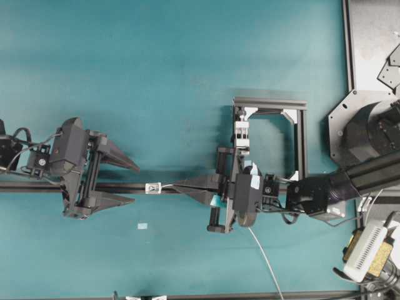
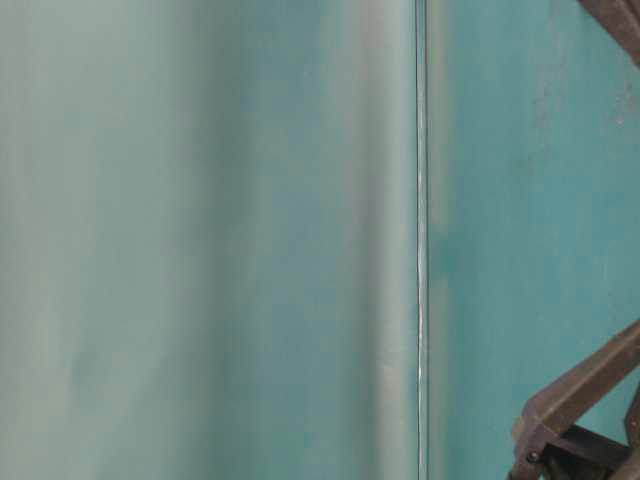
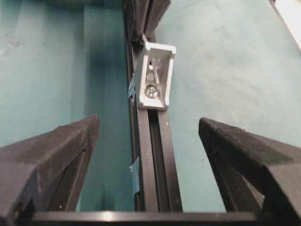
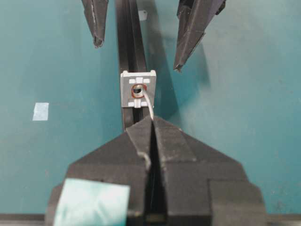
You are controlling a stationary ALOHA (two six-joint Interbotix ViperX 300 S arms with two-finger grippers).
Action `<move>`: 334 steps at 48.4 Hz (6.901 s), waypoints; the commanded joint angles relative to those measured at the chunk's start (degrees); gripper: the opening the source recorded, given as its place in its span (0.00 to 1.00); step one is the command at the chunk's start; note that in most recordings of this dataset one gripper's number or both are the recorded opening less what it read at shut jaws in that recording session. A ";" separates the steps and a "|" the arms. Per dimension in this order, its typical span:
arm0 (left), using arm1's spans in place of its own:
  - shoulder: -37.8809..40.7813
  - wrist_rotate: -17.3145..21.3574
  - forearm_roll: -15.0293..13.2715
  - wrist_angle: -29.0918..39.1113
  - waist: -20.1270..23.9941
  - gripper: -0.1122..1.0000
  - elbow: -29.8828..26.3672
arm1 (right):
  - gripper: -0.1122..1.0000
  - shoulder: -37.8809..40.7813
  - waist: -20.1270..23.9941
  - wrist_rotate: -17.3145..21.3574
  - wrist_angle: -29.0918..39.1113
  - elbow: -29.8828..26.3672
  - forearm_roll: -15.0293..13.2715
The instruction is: Insert the wire into the hole on the right side and pull it with the left arm.
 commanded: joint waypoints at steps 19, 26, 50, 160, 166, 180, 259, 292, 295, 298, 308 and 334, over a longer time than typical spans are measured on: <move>-2.02 0.09 0.18 0.26 -0.18 0.56 -1.14 | 0.05 0.09 -2.11 -4.57 3.69 -4.66 -0.18; -2.02 0.09 0.26 0.26 -0.18 0.56 -1.14 | 0.05 0.62 -2.20 -4.92 3.69 -5.36 -0.26; -2.20 -0.26 0.18 4.75 -0.18 0.55 -4.75 | 0.05 0.70 -2.20 -5.19 3.69 -5.54 -0.26; -14.59 0.97 0.26 19.25 -0.62 0.01 0.35 | 0.83 -3.87 -2.37 -5.19 7.03 -2.20 -0.26; -17.23 0.97 0.26 19.25 -0.62 0.01 3.16 | 0.83 -3.96 -2.37 -5.19 7.03 -2.11 -0.26; -21.18 0.97 0.26 19.25 -0.62 0.01 7.73 | 0.83 -3.87 -2.37 -5.19 7.03 -1.93 -0.26; -34.98 0.70 0.44 26.10 0.26 0.48 17.75 | 0.83 -3.87 -2.37 -5.19 6.94 -2.37 -0.26; -36.21 1.49 0.79 26.10 8.17 0.74 17.67 | 0.83 -9.84 -3.60 -7.91 6.68 0.97 -0.26; -36.21 2.90 0.79 26.10 8.61 0.74 17.40 | 0.83 -10.55 -3.78 -8.70 6.68 1.32 -0.26; -36.21 4.66 0.79 26.10 8.96 0.74 17.05 | 0.83 -11.43 -4.22 -9.49 6.68 1.76 -0.26; -36.21 10.81 0.79 26.10 9.93 0.73 15.64 | 0.83 -14.50 -5.80 -10.72 6.68 3.87 -0.18; -36.04 11.95 0.88 25.93 11.16 0.73 14.85 | 0.83 -22.68 -10.11 -10.72 6.77 9.58 -0.09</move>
